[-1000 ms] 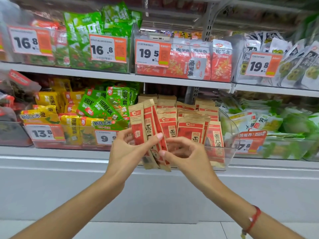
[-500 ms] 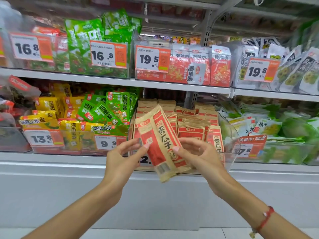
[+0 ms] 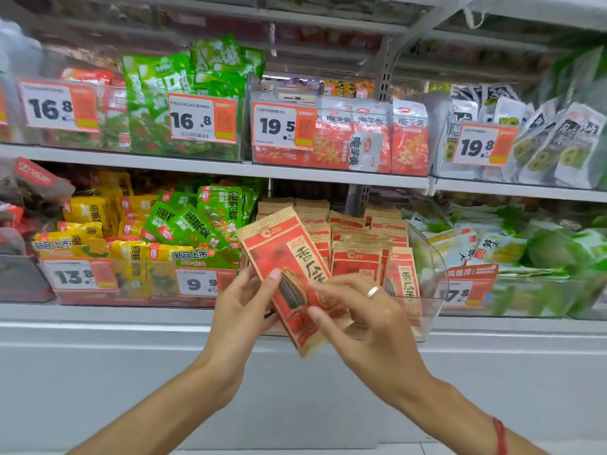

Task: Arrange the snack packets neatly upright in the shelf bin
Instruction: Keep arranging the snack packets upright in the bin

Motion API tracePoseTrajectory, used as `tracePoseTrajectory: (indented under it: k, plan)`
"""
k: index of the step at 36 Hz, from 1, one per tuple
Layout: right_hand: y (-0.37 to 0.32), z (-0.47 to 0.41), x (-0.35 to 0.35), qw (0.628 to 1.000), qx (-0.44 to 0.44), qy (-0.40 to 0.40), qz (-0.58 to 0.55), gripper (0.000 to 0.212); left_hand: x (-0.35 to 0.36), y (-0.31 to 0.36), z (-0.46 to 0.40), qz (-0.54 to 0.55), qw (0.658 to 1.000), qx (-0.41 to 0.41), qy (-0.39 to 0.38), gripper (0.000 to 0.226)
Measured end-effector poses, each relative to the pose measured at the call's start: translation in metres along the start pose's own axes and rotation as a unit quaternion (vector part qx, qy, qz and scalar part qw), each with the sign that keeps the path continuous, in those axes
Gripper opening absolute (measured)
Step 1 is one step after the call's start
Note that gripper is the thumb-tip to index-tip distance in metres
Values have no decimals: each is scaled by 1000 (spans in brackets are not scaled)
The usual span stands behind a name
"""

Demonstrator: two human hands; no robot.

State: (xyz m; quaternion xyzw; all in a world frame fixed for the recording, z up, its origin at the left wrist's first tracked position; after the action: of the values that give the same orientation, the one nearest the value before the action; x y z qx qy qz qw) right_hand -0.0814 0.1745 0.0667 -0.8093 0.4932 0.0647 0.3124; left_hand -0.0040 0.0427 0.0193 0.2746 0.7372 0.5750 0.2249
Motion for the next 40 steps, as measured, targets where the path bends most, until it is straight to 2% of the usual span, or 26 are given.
tracePoseTrajectory:
  k: [4,6,8,10,12,15,19,22,25,27,30,33,36,38,40]
  plan:
    - [3,-17,-35,996,45,73,-29,45,-1,17,-7,-145,983,111,-11,24]
    - [10,-25,-43,994,84,65,-31,58,6,19,-7,-199,971,132,-34,34]
    - [19,-30,-44,990,134,25,-48,65,17,22,-7,-222,962,149,-53,39]
    - [30,-35,-43,974,188,-7,-122,56,30,29,-10,-231,956,170,-62,37]
    - [38,-40,-49,958,217,-12,-188,35,42,38,-18,-249,947,193,-61,32]
    - [43,-53,-73,964,198,12,-176,20,58,53,-31,-277,933,221,-55,33]
    - [37,-69,-126,975,122,90,-163,19,63,77,-43,-311,904,287,56,40]
    - [40,-75,-163,983,69,140,-100,15,73,72,-59,-394,867,297,72,37]
    - [57,-81,-167,993,61,85,63,15,98,55,-75,-558,769,312,23,48]
    - [74,-81,-161,990,67,45,115,15,113,41,-79,-603,730,321,-28,51]
    - [103,-76,-151,990,114,3,77,14,121,23,-78,-602,722,334,-64,48]
    - [123,-71,-140,986,159,-40,13,22,113,18,-80,-597,725,342,-30,45]
    - [144,-64,-131,971,219,-89,-32,15,109,25,-85,-590,726,354,1,39]
    - [162,-52,-121,945,277,-173,6,14,109,32,-85,-595,716,364,25,34]
    - [171,-47,-119,930,276,-223,90,23,114,35,-84,-610,695,378,36,36]
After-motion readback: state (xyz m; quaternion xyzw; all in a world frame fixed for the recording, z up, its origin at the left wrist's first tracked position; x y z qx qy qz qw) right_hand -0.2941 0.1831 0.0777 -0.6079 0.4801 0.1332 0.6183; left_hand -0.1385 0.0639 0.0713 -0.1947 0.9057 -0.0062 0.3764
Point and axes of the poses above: each hand's wrist, its own z-axis away from the middle knuckle, its own x-axis out of the palm, y = z × x, the point moved 9 cm from there along -z, towards the middle knuckle, and after that the axes turned 15 degrees about -z, right-handed, at the moved point
